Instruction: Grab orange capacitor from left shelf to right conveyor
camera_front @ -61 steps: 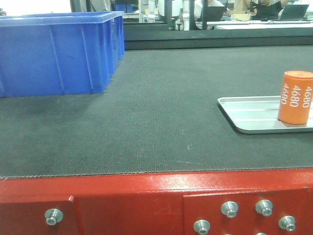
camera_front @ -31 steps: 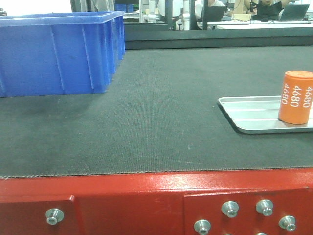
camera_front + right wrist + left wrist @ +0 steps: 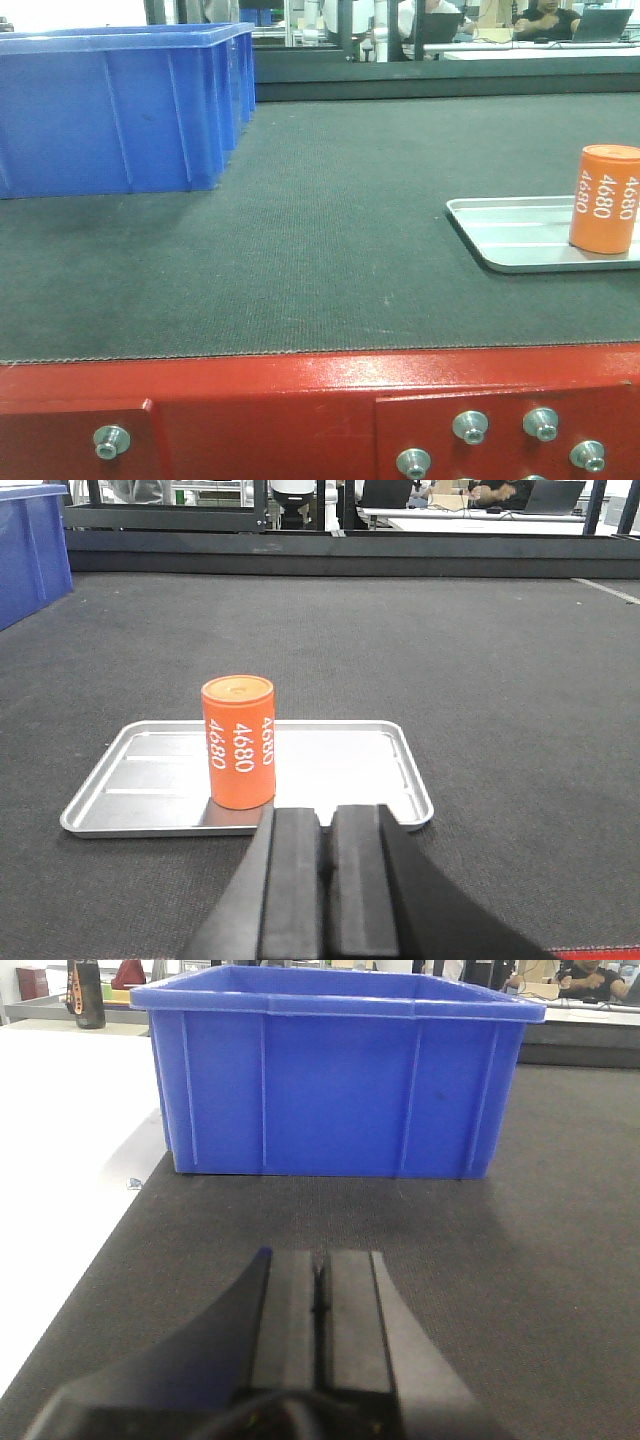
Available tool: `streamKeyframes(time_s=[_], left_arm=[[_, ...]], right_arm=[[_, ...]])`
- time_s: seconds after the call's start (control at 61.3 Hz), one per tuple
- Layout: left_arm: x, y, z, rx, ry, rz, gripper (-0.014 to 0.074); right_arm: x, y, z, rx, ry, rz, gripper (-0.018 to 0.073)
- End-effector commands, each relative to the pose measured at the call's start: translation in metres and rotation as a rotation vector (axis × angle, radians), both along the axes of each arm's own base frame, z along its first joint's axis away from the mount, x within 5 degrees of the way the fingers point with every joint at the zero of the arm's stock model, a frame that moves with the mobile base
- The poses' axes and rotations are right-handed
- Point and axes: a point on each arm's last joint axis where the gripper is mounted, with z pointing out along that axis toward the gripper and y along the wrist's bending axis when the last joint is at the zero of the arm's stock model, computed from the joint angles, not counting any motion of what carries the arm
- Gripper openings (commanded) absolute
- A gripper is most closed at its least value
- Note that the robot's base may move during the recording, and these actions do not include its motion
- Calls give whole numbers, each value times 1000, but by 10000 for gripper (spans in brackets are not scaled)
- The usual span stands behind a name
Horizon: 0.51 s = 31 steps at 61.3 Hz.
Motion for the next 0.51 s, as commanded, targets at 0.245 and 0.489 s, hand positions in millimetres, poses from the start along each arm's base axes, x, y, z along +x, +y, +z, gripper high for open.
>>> streamKeyframes(time_s=[0.245,0.489], left_arm=[[-2,1,10,-10,-105,7,-127],[-2,1,10,-10,-105,7,-127]], right_arm=[[-1,-1,10,5,-104,-13,56],[-1,-1,10,5,-104,-13,56]])
